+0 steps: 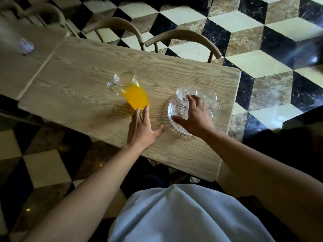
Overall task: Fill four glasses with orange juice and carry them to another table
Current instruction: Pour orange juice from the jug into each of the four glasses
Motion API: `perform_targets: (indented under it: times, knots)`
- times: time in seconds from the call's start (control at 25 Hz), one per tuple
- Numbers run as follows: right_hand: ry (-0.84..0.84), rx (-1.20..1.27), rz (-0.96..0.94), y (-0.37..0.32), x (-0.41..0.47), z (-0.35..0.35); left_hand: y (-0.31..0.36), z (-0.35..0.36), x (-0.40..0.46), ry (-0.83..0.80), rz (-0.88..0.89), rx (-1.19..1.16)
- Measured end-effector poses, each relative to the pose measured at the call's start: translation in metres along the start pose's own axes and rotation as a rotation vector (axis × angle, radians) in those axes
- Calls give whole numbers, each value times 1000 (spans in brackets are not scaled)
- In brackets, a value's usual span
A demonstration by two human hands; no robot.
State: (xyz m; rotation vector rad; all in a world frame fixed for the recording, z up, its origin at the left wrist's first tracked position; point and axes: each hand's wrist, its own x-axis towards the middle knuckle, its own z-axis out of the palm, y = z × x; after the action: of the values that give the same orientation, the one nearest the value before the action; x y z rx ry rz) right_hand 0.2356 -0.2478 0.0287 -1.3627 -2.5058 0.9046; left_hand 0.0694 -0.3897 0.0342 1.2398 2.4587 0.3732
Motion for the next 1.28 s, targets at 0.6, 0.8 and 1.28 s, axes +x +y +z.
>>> perform_targets:
  times: [0.6, 0.8, 1.28]
  knots:
    - [-24, 18, 38, -113, 18, 77, -126, -39, 41, -25, 36, -83]
    - [58, 55, 126, -142, 15, 98, -169, -47, 58, -170, 76, -133]
    - [108, 241, -20, -197, 6, 115, -194, -69, 31, -89, 66, -115]
